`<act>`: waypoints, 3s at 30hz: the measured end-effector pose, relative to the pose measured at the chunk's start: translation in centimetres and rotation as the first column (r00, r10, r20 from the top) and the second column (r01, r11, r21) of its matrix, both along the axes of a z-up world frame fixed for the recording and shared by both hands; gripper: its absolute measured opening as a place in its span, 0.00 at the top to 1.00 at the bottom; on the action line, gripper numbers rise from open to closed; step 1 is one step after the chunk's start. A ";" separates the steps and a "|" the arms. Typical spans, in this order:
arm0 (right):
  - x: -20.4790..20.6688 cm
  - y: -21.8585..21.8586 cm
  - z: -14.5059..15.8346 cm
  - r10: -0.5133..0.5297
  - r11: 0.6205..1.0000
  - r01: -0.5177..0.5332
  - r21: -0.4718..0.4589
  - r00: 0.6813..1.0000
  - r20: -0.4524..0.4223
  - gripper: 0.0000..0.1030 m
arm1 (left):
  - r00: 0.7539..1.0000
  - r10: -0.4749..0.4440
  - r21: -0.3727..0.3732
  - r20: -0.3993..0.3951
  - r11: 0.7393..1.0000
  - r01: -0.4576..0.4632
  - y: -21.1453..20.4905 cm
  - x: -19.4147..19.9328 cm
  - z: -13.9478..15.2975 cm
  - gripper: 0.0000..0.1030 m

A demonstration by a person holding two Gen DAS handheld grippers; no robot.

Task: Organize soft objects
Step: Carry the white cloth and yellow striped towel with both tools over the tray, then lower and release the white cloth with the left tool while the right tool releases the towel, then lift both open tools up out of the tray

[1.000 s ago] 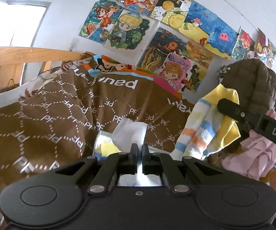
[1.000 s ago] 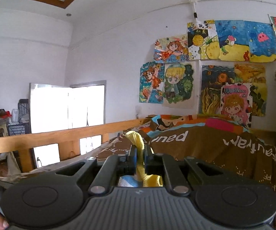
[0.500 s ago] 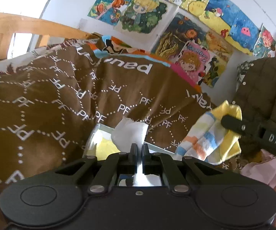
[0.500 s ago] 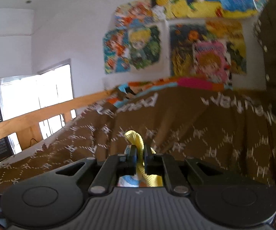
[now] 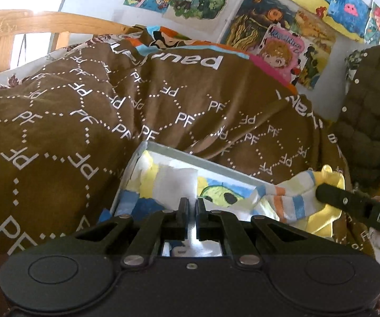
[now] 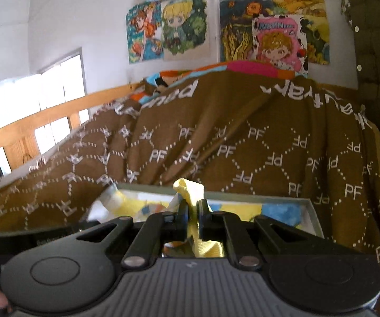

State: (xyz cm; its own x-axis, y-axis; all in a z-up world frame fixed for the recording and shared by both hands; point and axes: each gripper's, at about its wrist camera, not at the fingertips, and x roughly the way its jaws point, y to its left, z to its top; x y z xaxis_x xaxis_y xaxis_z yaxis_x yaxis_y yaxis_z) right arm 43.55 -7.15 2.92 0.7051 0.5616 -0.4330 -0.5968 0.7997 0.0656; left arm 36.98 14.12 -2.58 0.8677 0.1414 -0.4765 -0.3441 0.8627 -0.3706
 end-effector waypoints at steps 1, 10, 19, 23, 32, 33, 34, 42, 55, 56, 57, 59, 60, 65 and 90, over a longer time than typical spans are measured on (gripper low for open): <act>0.0 0.0 -0.2 -0.001 1.000 0.001 -0.006 1.000 -0.005 0.92 | 1.000 0.000 0.004 -0.003 1.000 0.000 0.0 0.0 -0.1 0.96; 0.2 -0.3 -1.4 -0.007 0.999 0.006 -0.035 0.999 -0.033 0.92 | 0.999 -0.009 0.026 -0.040 1.000 0.010 -0.2 0.0 -1.0 0.94; 0.0 -1.3 -1.4 -0.010 1.000 0.010 -0.017 0.999 -0.043 0.89 | 0.998 -0.008 0.046 -0.058 0.999 0.011 -0.6 -0.1 -0.9 0.86; -0.1 -1.6 -1.4 -0.013 1.000 0.013 -0.011 0.999 -0.046 0.85 | 0.998 -0.003 0.042 -0.055 0.999 0.006 -0.7 -0.2 -0.8 0.83; -0.9 -2.4 -0.6 -0.013 1.000 0.013 0.001 0.999 -0.035 0.68 | 0.999 0.008 0.050 -0.044 0.999 -0.005 -1.1 -0.9 -0.3 0.55; -1.0 -2.4 -0.5 -0.014 1.000 0.014 0.003 0.999 -0.033 0.64 | 0.999 0.009 0.052 -0.041 0.999 -0.007 -1.2 -1.1 -0.1 0.51; -1.1 -2.5 -0.4 -0.013 1.000 0.013 0.006 0.999 -0.031 0.61 | 0.999 0.011 0.052 -0.036 0.999 -0.010 -1.2 -1.3 0.0 0.49; -2.2 -3.2 0.5 -0.053 0.998 0.053 0.018 0.999 0.002 0.29 | 1.000 0.026 0.069 -0.006 0.997 -0.026 -2.0 -2.4 1.1 0.25; -3.7 -4.5 2.5 -0.115 0.993 0.114 0.027 0.993 0.021 0.05 | 0.997 0.056 0.092 0.055 0.994 -0.061 -2.8 -4.8 3.7 0.01; -3.8 -4.6 2.6 -0.120 0.992 0.119 0.029 0.992 0.024 0.04 | 0.997 0.057 0.096 0.056 0.993 -0.062 -2.9 -4.9 3.9 0.01; -3.9 -4.7 2.8 -0.123 0.992 0.122 0.031 0.992 0.024 0.03 | 0.997 0.058 0.103 0.057 0.993 -0.064 -3.0 -5.1 4.1 0.01; -4.2 -4.9 3.1 -0.124 0.992 0.124 0.034 0.992 0.026 0.02 | 0.996 0.061 0.120 0.061 0.990 -0.068 -3.1 -5.5 4.5 0.01; -4.4 -5.0 3.3 -0.127 0.991 0.126 0.033 0.991 0.032 0.01 | 0.996 0.063 0.127 0.063 0.989 -0.071 -3.1 -5.7 4.6 0.01; -5.6 -5.4 4.3 -0.138 0.990 0.136 0.043 0.989 0.052 0.00 | 0.994 0.083 0.123 0.078 0.988 -0.092 -3.1 -7.0 5.4 0.01; -12.8 -7.3 7.4 -0.115 0.993 0.109 0.051 0.984 0.135 0.00 | 0.987 0.102 0.129 0.127 0.984 -0.119 -4.9 -14.3 8.5 0.01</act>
